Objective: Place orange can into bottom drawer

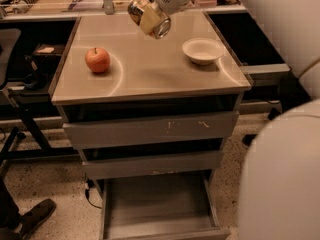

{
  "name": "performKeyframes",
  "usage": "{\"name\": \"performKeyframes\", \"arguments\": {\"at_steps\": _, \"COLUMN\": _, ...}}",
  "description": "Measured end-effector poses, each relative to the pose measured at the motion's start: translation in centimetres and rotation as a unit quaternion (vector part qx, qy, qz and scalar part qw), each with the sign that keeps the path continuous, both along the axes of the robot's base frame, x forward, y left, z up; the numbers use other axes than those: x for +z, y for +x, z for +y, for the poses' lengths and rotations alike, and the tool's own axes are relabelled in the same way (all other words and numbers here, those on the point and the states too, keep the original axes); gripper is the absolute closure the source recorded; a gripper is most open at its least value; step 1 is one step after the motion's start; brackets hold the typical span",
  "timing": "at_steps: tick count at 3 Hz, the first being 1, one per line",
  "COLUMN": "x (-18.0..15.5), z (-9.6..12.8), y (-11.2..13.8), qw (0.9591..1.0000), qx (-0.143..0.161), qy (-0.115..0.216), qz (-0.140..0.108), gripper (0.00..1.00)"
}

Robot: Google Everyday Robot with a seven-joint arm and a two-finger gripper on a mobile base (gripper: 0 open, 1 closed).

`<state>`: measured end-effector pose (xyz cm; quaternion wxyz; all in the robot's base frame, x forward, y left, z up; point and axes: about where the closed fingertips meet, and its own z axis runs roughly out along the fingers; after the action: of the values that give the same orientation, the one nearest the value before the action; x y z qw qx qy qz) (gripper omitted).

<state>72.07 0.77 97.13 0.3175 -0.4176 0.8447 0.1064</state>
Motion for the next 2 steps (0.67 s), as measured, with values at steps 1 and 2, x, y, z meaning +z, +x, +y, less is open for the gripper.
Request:
{"name": "performKeyframes", "arguments": {"at_steps": 1, "x": 0.3, "z": -0.6, "y": -4.7, "qw": 0.9997, "qx": -0.019, "qy": 0.014, "qz": 0.009, "gripper": 1.00}}
{"name": "performKeyframes", "arguments": {"at_steps": 2, "x": -2.8, "z": -0.5, "y": -9.4, "qw": 0.9991, "qx": -0.011, "qy": 0.015, "qz": 0.039, "gripper": 1.00}}
